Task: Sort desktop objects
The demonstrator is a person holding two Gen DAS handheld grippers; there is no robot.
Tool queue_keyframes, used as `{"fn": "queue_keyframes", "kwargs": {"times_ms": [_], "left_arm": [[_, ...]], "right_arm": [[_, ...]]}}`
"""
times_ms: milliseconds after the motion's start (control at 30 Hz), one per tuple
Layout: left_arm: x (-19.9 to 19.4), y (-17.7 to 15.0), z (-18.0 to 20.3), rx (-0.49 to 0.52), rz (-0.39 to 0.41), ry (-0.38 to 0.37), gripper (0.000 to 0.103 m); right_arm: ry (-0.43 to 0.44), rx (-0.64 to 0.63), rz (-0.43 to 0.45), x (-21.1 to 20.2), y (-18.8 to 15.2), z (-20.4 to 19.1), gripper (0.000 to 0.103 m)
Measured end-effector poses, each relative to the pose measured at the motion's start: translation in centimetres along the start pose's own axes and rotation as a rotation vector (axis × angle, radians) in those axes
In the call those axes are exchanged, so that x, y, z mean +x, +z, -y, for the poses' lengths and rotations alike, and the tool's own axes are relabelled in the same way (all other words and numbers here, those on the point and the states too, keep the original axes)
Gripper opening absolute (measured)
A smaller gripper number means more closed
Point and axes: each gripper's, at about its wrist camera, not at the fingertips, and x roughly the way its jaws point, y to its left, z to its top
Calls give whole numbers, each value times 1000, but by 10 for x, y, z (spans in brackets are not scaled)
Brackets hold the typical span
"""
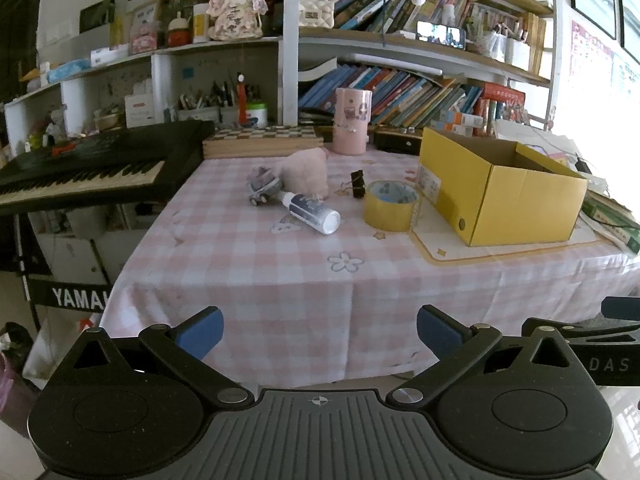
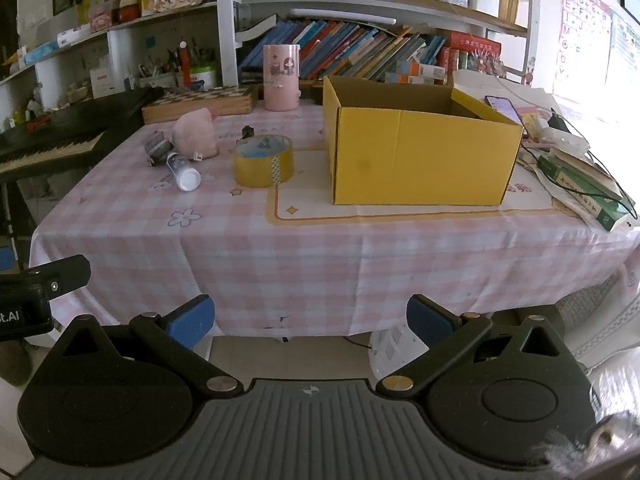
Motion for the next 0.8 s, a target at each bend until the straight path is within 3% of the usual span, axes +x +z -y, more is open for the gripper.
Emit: {"fn": "queue_keyframes", "kwargs": {"times_ms": [800], "left_arm": [[8,8,-4,7,0,-14,103]], "right_arm": [[9,9,-11,8,5,-4,103]]}}
